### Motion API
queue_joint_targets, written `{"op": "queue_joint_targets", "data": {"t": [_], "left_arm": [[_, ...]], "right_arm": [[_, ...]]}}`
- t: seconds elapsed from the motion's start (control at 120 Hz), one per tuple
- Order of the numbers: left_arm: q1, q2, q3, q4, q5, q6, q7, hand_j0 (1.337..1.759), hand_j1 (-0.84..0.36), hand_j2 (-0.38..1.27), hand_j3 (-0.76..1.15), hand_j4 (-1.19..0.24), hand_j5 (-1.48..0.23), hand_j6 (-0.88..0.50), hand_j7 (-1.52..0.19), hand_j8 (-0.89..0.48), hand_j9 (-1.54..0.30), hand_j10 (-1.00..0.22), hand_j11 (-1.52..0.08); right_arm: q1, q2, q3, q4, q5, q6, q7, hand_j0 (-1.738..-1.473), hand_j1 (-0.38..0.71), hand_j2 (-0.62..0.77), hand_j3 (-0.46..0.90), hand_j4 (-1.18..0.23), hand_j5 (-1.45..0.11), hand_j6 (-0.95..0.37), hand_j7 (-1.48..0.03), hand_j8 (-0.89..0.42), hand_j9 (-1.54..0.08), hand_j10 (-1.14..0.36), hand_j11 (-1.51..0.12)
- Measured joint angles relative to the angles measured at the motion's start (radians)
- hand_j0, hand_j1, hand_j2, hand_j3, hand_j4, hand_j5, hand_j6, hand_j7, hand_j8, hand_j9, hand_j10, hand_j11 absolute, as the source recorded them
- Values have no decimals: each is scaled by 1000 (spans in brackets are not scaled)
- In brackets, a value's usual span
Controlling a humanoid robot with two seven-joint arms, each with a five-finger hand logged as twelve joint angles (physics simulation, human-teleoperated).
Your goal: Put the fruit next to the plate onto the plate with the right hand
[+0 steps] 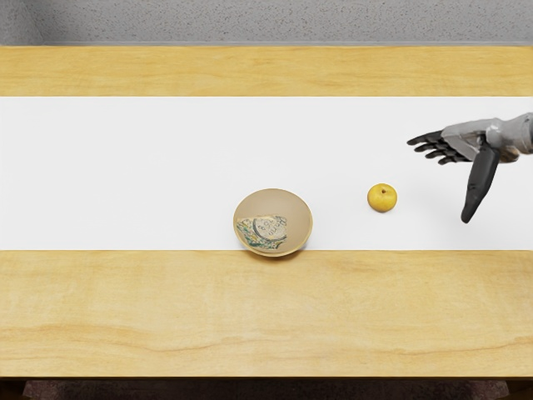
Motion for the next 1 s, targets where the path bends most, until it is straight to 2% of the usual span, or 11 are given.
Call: {"op": "queue_joint_targets", "data": {"t": [0.217, 0.3, 0.358, 0.483, 0.558, 0.692, 0.817, 1.0], "left_arm": [[0, 0, 0, 0, 0, 0, 0, 1658, 325, 4, 0, -20, -26, -20, -26, -20, -26, -20, -26], [0, 0, 0, 0, 0, 0, 0, 1658, 325, 4, 0, -20, -26, -20, -26, -20, -26, -20, -26], [0, 0, 0, 0, 0, 0, 0, 1658, 325, 4, 0, -20, -26, -20, -26, -20, -26, -20, -26], [0, 0, 0, 0, 0, 0, 0, 1658, 325, 4, 0, -20, -26, -20, -26, -20, -26, -20, -26], [0, 0, 0, 0, 0, 0, 0, 1658, 325, 4, 0, -20, -26, -20, -26, -20, -26, -20, -26], [0, 0, 0, 0, 0, 0, 0, 1658, 325, 4, 0, -21, -26, -21, -26, -21, -26, -20, -26], [0, 0, 0, 0, 0, 0, 0, 1658, 325, 4, 0, -20, -26, -21, -26, -21, -26, -20, -26], [0, 0, 0, 0, 0, 0, 0, 1658, 325, 4, 0, -20, -26, -20, -26, -20, -26, -20, -26]], "right_arm": [[22, 4, -2, 15, -4, 0, -4, -1658, -349, 0, 0, -5, -1, -6, 0, -5, 0, -4, 0], [54, 9, -3, 18, -4, 0, -56, -1658, -349, 0, 0, -5, -1, -6, 0, -5, 0, -3, 0], [66, 50, -3, 21, -11, 0, -89, -1658, -349, 0, 0, -4, -1, -6, 0, -5, 0, -3, 0], [79, 163, 4, 25, -70, 0, -121, -1658, -349, 0, 0, -4, -1, -5, 0, -4, 0, -3, 0], [81, 193, 5, 41, -131, -16, -128, -1658, -349, 0, 0, -4, -1, -5, 0, -4, 0, -3, 0], [74, 218, -2, 115, -259, -119, -133, -1658, -349, 0, 0, -3, 0, -5, 0, -4, 0, -2, 0], [34, 273, -7, 147, -378, -237, -135, -1658, -349, 0, 0, -3, 0, -4, 0, -3, 0, -2, 0], [-45, 325, -14, 154, -525, -378, -135, -1658, -349, 1, 0, -3, 0, -5, 0, -3, 0, -2, 0]]}}
